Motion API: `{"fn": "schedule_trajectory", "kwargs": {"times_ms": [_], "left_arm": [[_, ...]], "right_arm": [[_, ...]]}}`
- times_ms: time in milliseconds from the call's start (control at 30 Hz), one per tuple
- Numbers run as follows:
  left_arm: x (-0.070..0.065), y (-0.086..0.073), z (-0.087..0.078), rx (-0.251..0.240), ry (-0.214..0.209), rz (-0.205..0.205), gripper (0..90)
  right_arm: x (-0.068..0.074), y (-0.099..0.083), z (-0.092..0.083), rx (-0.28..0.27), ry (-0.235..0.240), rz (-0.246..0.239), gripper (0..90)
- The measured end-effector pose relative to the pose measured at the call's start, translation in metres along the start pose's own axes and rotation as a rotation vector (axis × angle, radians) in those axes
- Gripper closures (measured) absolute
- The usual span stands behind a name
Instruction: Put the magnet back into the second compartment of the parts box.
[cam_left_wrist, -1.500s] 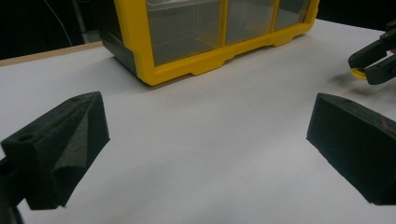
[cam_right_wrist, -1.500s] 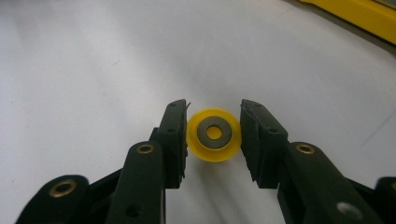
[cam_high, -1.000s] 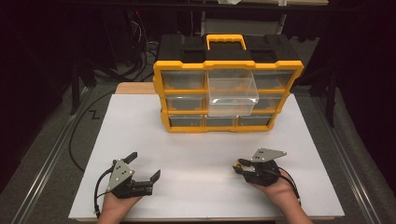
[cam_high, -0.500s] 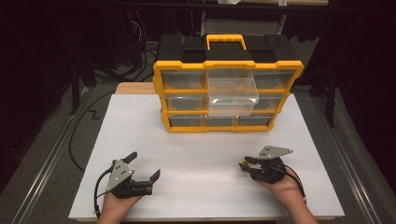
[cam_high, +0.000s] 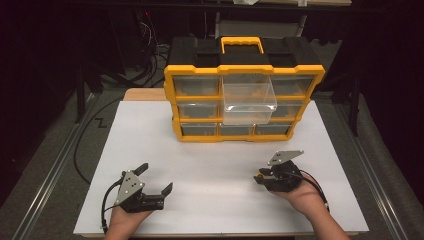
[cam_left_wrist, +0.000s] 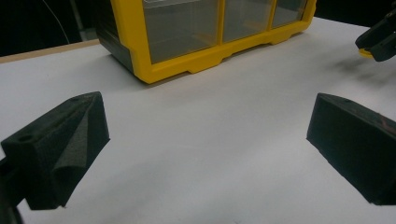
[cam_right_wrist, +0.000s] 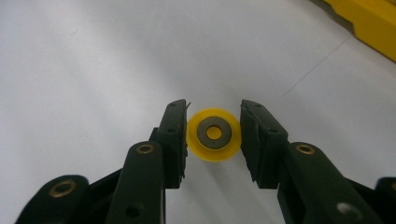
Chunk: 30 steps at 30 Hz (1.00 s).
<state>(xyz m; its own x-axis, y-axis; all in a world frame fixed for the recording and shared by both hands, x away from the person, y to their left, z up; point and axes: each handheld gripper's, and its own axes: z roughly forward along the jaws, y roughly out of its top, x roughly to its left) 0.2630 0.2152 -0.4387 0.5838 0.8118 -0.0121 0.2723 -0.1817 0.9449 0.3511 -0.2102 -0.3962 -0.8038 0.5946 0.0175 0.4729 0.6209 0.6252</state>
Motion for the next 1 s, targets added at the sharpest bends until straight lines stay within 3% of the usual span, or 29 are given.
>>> {"fn": "schedule_trajectory", "kwargs": {"times_ms": [267,433,1000], "left_arm": [[0.000,0.000,0.000,-0.001,-0.006,0.005,0.2],[0.001,-0.001,0.001,0.009,0.017,0.009,0.2],[0.000,0.000,0.001,0.014,0.015,0.020,0.2]], "right_arm": [[-0.001,0.005,0.001,0.092,0.024,0.005,64.4],[-0.001,0.006,-0.001,0.147,0.023,-0.005,64.4],[0.000,0.013,-0.003,0.256,0.074,-0.044,64.4]]}}
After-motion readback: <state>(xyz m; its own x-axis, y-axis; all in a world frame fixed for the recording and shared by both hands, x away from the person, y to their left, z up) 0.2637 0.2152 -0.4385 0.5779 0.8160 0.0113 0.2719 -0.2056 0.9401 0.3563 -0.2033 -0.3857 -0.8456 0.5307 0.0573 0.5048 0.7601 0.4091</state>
